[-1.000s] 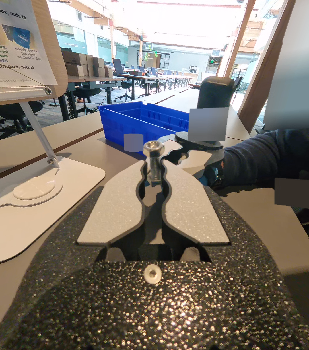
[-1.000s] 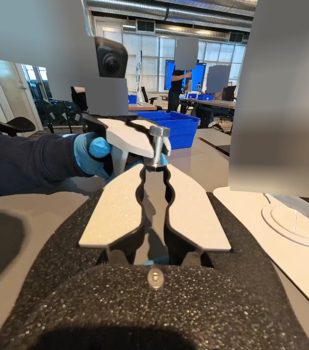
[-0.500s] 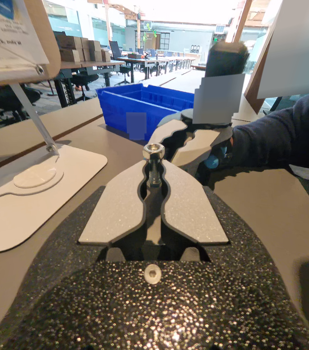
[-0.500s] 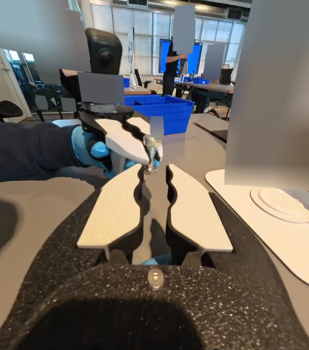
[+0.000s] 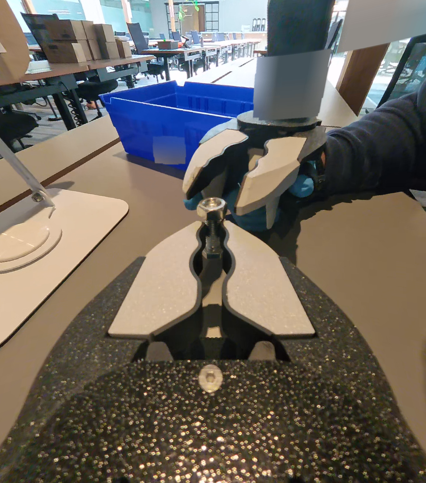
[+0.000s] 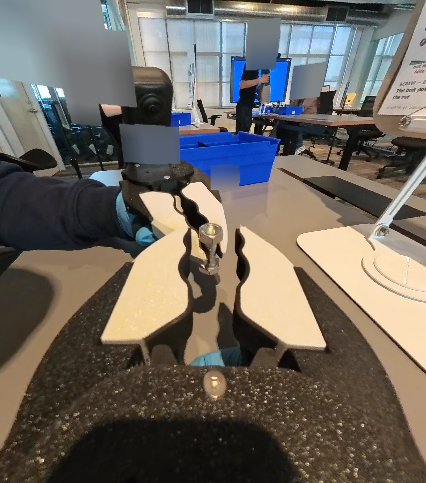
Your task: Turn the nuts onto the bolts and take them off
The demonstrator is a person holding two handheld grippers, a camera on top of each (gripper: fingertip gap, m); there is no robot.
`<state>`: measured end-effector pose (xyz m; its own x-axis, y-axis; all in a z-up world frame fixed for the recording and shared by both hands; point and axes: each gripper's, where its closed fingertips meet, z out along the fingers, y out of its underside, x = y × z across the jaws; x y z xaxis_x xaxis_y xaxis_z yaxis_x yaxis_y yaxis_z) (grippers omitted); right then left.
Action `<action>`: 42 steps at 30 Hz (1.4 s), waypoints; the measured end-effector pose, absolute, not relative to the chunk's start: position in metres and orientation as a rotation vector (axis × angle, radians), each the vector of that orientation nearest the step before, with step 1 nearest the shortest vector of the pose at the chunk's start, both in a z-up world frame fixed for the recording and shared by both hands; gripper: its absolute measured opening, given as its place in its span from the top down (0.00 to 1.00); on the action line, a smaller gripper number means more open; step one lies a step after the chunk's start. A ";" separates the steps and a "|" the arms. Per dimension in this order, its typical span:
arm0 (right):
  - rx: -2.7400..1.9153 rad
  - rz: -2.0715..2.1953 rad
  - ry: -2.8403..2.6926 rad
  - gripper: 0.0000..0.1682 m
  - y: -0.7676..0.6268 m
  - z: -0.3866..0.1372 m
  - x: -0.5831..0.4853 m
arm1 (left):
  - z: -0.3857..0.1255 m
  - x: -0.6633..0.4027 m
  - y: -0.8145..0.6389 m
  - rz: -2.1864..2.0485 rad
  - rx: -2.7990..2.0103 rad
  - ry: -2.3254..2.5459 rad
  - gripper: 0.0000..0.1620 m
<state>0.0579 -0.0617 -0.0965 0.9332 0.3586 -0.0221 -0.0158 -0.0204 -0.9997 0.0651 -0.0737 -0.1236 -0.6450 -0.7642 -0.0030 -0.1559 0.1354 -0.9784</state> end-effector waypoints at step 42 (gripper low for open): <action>-1.483 0.476 -0.211 0.90 -0.066 -0.079 0.057 | -0.121 0.061 -0.086 -1.606 -0.848 1.918 0.80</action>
